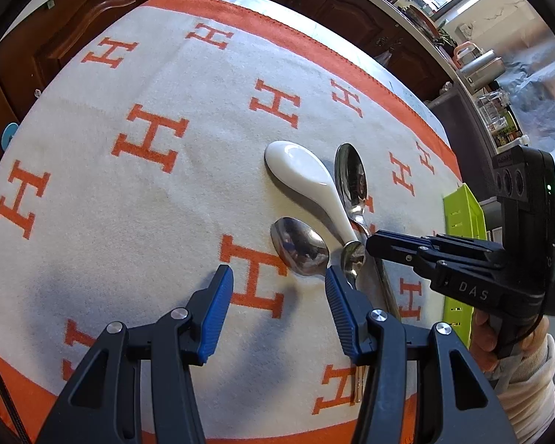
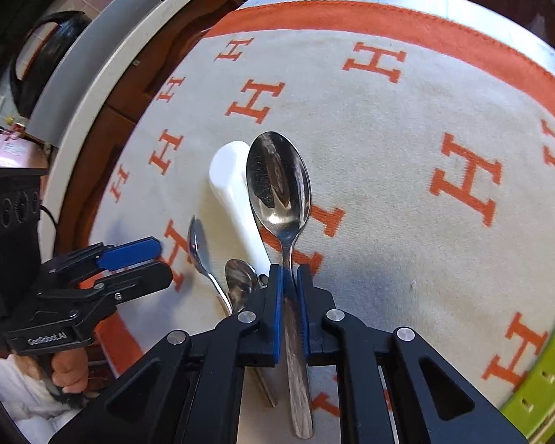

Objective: Organize utensils
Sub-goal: 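Lift the long spoon and carry it over the green tray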

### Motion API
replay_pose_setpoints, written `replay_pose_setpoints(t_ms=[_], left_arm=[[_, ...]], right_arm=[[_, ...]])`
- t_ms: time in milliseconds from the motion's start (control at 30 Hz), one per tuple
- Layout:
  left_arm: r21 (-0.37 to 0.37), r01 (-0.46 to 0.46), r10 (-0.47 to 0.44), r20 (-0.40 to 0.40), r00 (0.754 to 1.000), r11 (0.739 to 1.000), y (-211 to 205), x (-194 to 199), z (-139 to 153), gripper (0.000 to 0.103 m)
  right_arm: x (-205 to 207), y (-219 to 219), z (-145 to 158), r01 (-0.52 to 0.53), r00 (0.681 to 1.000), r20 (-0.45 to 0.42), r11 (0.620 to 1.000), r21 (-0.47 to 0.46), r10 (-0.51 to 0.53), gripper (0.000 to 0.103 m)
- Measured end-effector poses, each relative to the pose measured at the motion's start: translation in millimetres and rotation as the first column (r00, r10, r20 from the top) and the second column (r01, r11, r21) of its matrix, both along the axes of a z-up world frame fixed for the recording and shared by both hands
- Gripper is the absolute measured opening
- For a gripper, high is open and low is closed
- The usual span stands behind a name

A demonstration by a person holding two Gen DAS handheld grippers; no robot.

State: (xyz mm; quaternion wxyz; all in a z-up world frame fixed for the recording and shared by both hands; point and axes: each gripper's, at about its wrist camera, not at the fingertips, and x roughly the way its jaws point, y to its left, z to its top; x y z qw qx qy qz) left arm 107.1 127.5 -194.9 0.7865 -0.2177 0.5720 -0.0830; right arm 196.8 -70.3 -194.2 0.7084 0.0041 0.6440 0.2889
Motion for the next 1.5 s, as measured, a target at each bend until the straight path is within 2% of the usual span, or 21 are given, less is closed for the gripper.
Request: replay_pose_setpoints(t_ms=[167,267,333,500,667,867,1033,1267,1300,1400,1467,1500], left_arm=[[-0.004,-0.002,0.002,0.006,1.0,1.0,2,0,0,0.05],[-0.007,-0.005,0.005,0.007,1.0,1.0,2,0,0,0.05],[-0.008,-0.003,0.003,0.005,1.0,1.0,1,1,-1,0.05],[-0.01,0.006,-0.006,0.008,1.0,1.0,-3,1,1,0.05],[-0.006,0.012,-0.012,0.016,1.0,1.0,-6,0,3,0.05],[-0.004,0.032,-0.031,0.022,0.999,0.999,-13,0,6,0.05],[0.003,0.053,-0.053,0.031,0.998,0.999,-21,4,10,0.05],[0.026,0.095,-0.095,0.027,0.995,0.995,-37,4,12,0.051],[0.028,0.098,-0.099,0.025,0.995,0.995,-39,4,12,0.051],[0.033,0.11,-0.111,0.023,0.994,0.993,-45,3,13,0.051],[0.035,0.117,-0.118,0.024,0.993,0.992,-49,3,14,0.051],[0.037,0.12,-0.121,0.026,0.992,0.992,-51,3,15,0.051]], right_arm=[[-11,2,10,0.069,0.995,0.074,0.995,-0.07,-0.064,0.003],[-18,-3,21,0.105,0.988,0.126,0.991,-0.082,-0.094,0.002],[-23,-5,26,0.111,0.982,0.165,0.988,-0.105,-0.093,0.002],[-35,-7,28,0.107,0.976,0.202,0.984,-0.14,-0.078,0.002],[-46,-17,36,0.143,0.97,0.216,0.981,-0.128,-0.114,0.001],[-58,-56,64,0.257,0.946,0.217,0.965,-0.054,-0.24,0.001],[-79,-108,102,0.373,0.899,0.227,0.927,0.049,-0.374,0.001],[-120,-198,150,0.531,0.796,0.247,0.833,0.152,-0.553,0.0],[-125,-212,154,0.56,0.773,0.259,0.815,0.15,-0.579,0.0],[-125,-241,151,0.621,0.735,0.269,0.777,0.099,-0.622,0.0],[-118,-252,140,0.634,0.737,0.257,0.771,0.058,-0.625,0.0],[-112,-256,129,0.633,0.748,0.211,0.772,0.055,-0.629,0.0]])
